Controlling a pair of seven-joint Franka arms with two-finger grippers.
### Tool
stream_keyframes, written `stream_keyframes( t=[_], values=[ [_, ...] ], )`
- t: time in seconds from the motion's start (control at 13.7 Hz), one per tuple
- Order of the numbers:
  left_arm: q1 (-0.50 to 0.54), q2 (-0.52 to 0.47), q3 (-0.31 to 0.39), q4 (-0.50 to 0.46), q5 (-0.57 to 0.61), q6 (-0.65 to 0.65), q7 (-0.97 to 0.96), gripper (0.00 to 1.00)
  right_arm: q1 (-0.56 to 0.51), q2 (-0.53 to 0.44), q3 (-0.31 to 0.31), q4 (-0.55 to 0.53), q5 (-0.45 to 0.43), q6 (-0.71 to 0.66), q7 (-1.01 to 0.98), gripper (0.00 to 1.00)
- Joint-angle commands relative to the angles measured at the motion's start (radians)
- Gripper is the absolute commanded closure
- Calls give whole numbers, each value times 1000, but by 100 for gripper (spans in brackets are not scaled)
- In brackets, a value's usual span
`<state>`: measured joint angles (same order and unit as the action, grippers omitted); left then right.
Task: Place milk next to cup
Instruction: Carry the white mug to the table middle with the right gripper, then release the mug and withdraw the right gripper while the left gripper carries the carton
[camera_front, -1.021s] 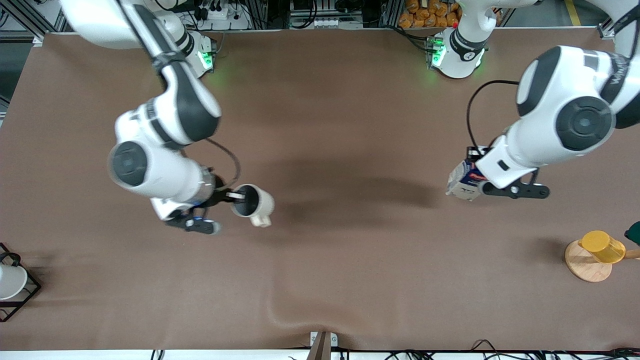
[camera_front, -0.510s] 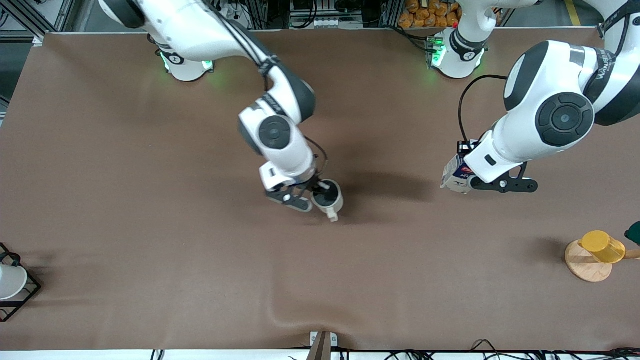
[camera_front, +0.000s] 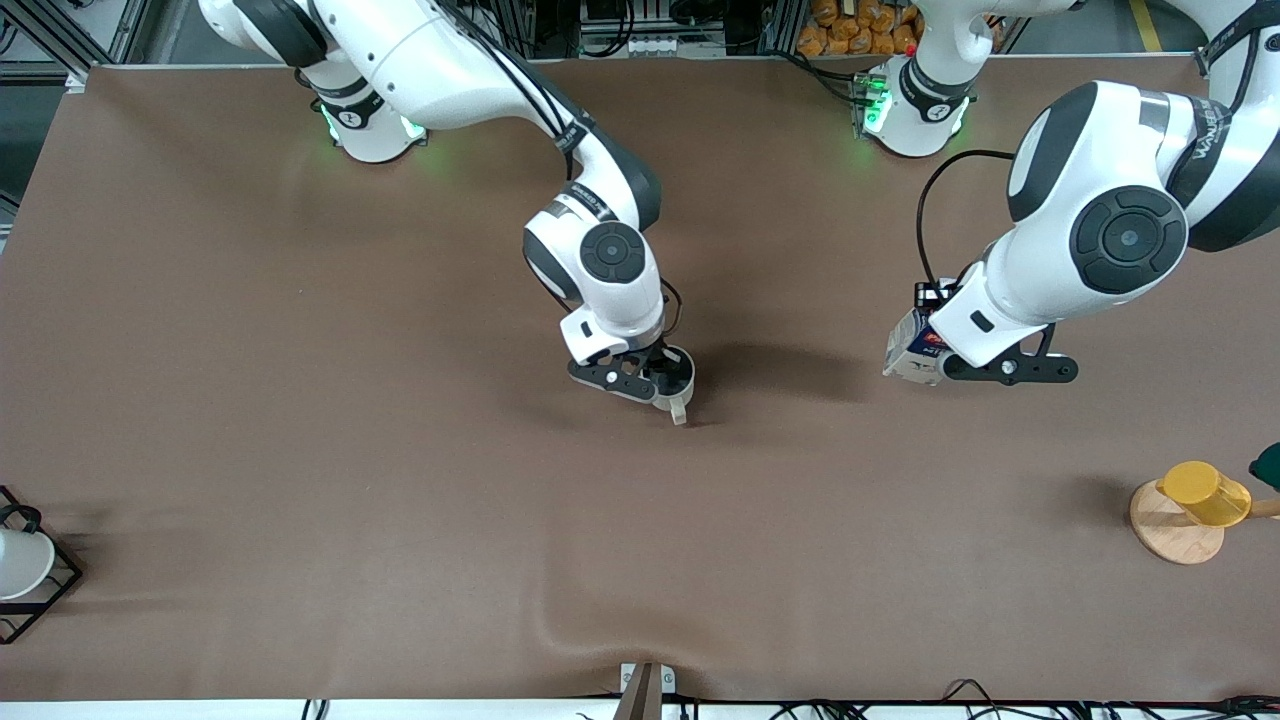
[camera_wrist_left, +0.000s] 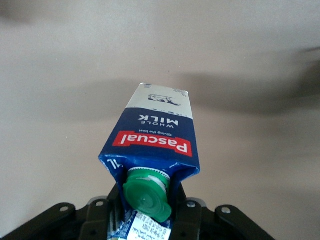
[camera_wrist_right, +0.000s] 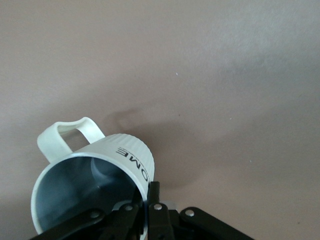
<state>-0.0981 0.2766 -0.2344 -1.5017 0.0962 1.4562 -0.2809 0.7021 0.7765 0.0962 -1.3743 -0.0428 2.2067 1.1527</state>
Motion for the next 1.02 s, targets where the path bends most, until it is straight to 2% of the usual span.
stream_keyframes(
  t=[0.0,0.07,0.15,0.22,0.51,0.73,0.95],
  values=[
    [3,-7,-5,-8,2,-16,-24,60,36,43,-30,58,-26,-4,48,100],
    [3,-5,-5,-8,2,-16,-29,60,36,43,-30,61,-25,-1,70,63],
    [3,-5,-5,-8,2,-16,-33,60,36,43,-30,61,-25,-1,94,4],
    [-2,-4,-6,-8,2,-16,-43,60,34,43,-30,64,-23,-1,105,0],
    [-66,-4,-14,-6,-41,-16,-173,60,-34,15,-20,89,-8,-50,64,0],
    [-161,4,-17,-9,-88,-16,-265,59,-178,-19,45,179,46,-298,-147,0],
    [-253,39,-17,-3,-136,-14,-389,59,-271,-52,72,237,79,-453,-284,0]
  ],
)
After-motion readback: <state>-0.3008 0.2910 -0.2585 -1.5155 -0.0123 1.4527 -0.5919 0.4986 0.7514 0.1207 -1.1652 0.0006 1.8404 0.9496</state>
